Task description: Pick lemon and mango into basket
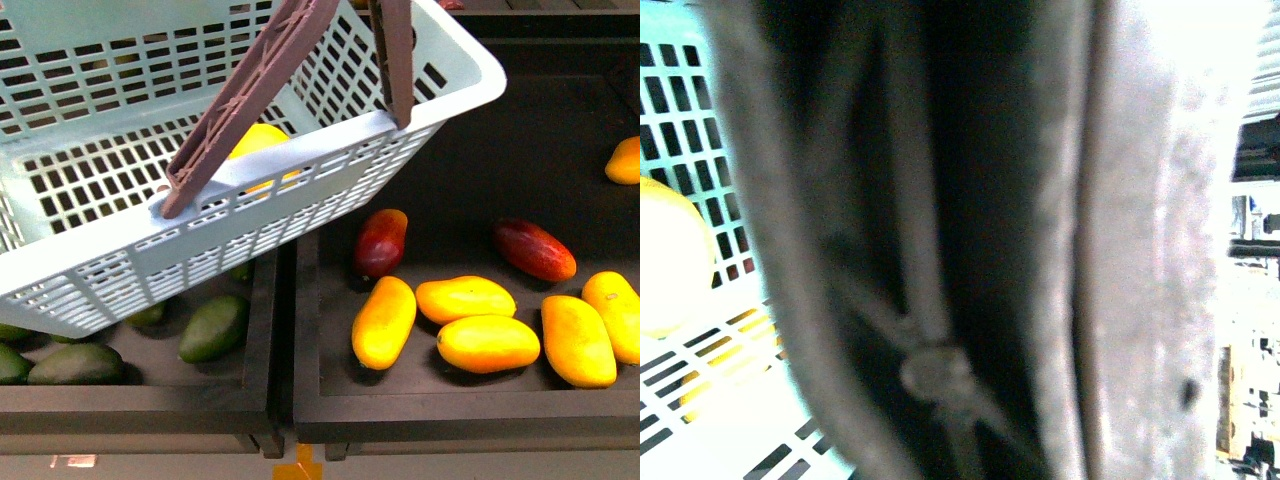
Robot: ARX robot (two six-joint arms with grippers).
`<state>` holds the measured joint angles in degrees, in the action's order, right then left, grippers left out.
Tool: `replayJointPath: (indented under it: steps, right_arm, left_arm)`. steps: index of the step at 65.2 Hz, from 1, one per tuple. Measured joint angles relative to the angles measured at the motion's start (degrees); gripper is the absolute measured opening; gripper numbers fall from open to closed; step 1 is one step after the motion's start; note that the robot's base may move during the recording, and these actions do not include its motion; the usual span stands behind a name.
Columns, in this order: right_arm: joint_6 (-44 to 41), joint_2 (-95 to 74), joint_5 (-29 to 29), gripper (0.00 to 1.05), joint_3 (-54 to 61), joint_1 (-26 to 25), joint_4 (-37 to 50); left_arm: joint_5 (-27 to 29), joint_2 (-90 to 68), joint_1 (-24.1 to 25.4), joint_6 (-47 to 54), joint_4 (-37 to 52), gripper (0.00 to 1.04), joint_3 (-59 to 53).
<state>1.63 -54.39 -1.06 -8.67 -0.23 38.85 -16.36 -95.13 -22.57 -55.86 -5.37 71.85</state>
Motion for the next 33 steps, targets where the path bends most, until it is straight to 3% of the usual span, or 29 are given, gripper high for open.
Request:
replayJointPath:
  steps: [7, 11, 21, 33]
  right_arm:
    - [-1.4, -5.8, 3.5, 0.96, -11.7, -4.9, -27.7]
    - [-4.7, -12.2, 7.0, 0.96, -15.6, -8.4, -35.4]
    - [-13.3, -29.0, 15.8, 0.96, -22.2, -15.8, -35.0]
    - [-25.9, -42.8, 16.5, 0.96, -29.6, -18.5, -33.1]
  left_arm:
    - [-0.4, 0.0, -0.4, 0.0, 0.0, 0.14, 0.0]
    - [-0.9, 0.0, -0.6, 0.1, 0.0, 0.14, 0.0]
    - [-1.5, 0.0, -0.8, -0.7, 0.0, 0.14, 0.0]
    - [-0.1, 0.0, -0.6, -0.4, 0.0, 0.14, 0.0]
